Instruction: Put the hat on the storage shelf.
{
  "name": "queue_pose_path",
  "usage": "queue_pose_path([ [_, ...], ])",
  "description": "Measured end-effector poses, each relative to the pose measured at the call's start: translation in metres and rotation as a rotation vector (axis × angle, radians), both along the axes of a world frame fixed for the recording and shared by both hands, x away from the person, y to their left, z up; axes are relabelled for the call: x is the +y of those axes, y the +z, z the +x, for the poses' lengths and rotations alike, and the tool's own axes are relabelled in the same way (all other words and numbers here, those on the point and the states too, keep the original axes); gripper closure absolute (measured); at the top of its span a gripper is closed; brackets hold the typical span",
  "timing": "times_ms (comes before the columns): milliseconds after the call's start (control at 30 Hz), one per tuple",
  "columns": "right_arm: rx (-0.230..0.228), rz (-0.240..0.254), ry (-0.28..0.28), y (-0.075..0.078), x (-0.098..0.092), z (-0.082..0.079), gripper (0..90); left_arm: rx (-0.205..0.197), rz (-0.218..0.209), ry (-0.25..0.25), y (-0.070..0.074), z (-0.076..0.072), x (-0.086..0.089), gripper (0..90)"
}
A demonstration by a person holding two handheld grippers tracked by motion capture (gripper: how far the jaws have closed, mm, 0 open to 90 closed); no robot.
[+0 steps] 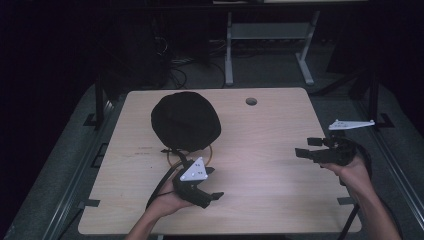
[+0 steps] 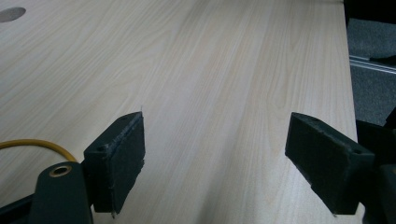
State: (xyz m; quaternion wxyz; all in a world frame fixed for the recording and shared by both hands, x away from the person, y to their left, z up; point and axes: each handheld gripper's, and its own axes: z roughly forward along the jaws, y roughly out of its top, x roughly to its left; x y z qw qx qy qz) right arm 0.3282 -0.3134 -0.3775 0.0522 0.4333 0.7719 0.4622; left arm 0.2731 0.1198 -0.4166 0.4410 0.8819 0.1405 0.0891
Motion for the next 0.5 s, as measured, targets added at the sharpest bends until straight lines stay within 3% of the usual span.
queue_pose_path([
  [500,0.018,-0.017,-0.025,-0.016,-0.015,-0.015,15.5,0.008,0.004,0.001,-0.002,0.001,0.000,19.9],
])
